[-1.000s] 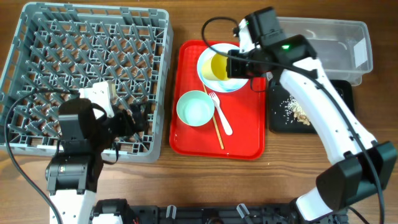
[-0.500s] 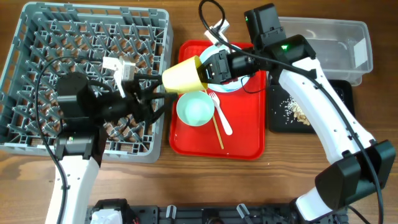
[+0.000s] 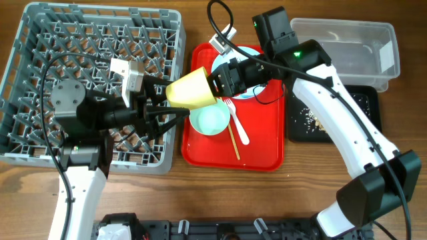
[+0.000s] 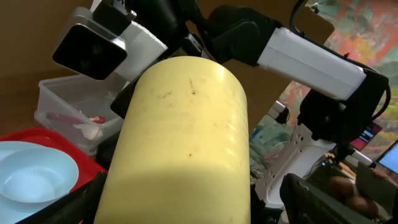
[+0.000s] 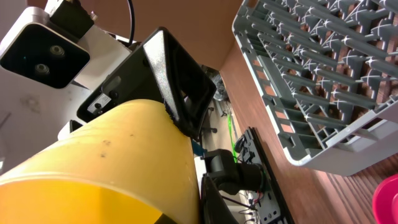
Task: Sort waste into correct bins and load items into the dishwasher rack
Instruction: 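Hand the yellow cup from the right gripper to the left gripper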
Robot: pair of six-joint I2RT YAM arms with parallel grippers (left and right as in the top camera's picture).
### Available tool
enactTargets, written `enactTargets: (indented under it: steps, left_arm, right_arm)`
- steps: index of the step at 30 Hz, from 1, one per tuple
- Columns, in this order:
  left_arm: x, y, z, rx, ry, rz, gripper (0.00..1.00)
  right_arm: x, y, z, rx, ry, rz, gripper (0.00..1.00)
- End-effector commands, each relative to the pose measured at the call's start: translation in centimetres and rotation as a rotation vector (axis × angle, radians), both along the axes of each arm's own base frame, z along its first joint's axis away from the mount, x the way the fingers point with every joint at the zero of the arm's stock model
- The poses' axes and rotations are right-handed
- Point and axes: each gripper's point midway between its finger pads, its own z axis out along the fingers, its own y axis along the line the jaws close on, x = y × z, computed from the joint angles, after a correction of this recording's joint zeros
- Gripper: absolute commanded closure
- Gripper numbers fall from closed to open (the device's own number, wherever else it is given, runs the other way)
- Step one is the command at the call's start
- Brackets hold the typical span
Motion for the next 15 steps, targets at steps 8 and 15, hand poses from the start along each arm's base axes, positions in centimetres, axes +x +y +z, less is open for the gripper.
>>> enactTargets:
  steps: [8, 15]
  left_arm:
    - [-0.4, 0.0, 0.5, -0.006, 0.010, -0.028, 0.13]
    - [-0.4, 0.0, 0.5, -0.006, 0.010, -0.028, 0.16]
  right_arm:
    - [-1.0, 0.9, 0.7, 0.031, 0.028, 0.047, 0.96]
    - [-1.1, 1.0, 0.7, 0.029, 0.035, 0.048, 0.96]
